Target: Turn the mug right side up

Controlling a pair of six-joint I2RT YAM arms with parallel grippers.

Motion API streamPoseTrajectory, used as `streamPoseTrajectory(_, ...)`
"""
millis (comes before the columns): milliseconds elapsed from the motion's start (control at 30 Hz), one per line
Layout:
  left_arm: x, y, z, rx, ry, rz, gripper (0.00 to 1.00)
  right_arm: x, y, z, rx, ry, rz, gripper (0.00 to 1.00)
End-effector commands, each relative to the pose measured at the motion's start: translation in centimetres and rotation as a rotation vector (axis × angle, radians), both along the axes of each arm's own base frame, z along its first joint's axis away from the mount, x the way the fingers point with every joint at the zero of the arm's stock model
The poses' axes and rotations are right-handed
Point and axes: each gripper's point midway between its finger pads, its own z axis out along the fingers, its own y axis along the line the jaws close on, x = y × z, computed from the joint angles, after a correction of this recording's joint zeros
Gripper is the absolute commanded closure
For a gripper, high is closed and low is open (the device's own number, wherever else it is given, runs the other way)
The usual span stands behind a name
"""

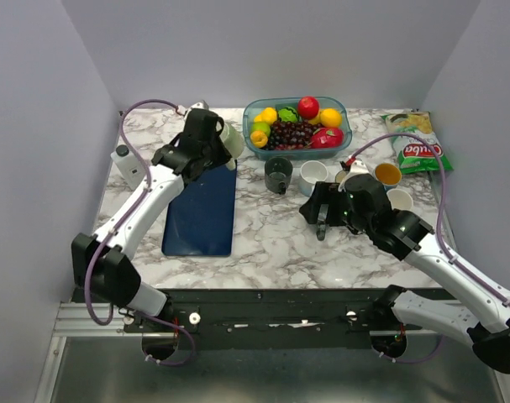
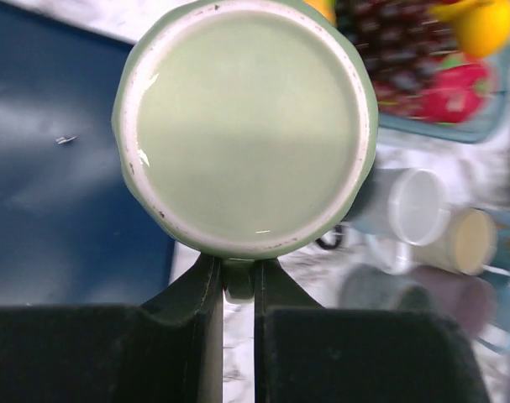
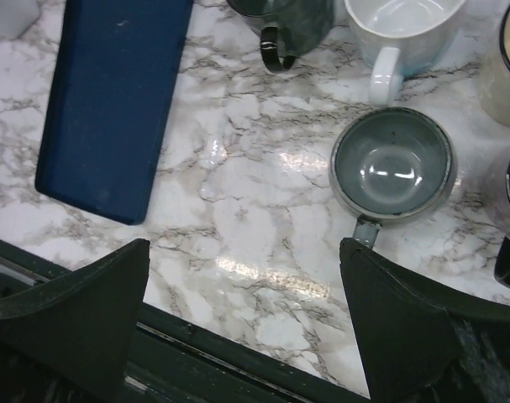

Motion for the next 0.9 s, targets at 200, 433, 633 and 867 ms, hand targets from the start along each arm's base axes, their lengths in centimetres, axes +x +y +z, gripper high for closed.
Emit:
streamPoseTrajectory(200,-4.6,-8.1,19.0,-0.586,-0.445,-0.432,1.00,0.2,5.3,10.9,0.343,-0.168,0.170,0.00)
streamPoseTrajectory(433,-9.9,-11.1,25.5,-0.769,-0.577,-0.680,1.00,0.2,7.0,18.7,0.503,-0.299,0.239,0.00)
streamPoseTrajectory(633,-14.9,-12.7,29.2,-0.921,-0.711,-0.854,1.00,0.0,7.5,22.6,0.626,-0.379,0.260,0.01)
streamPoseTrajectory(867,-17.4,-12.5,31.3,-0.993,-0.779,-0.914,1.00,-0.4,6.6,24.6,0.686,-0.451,0.242,0.03)
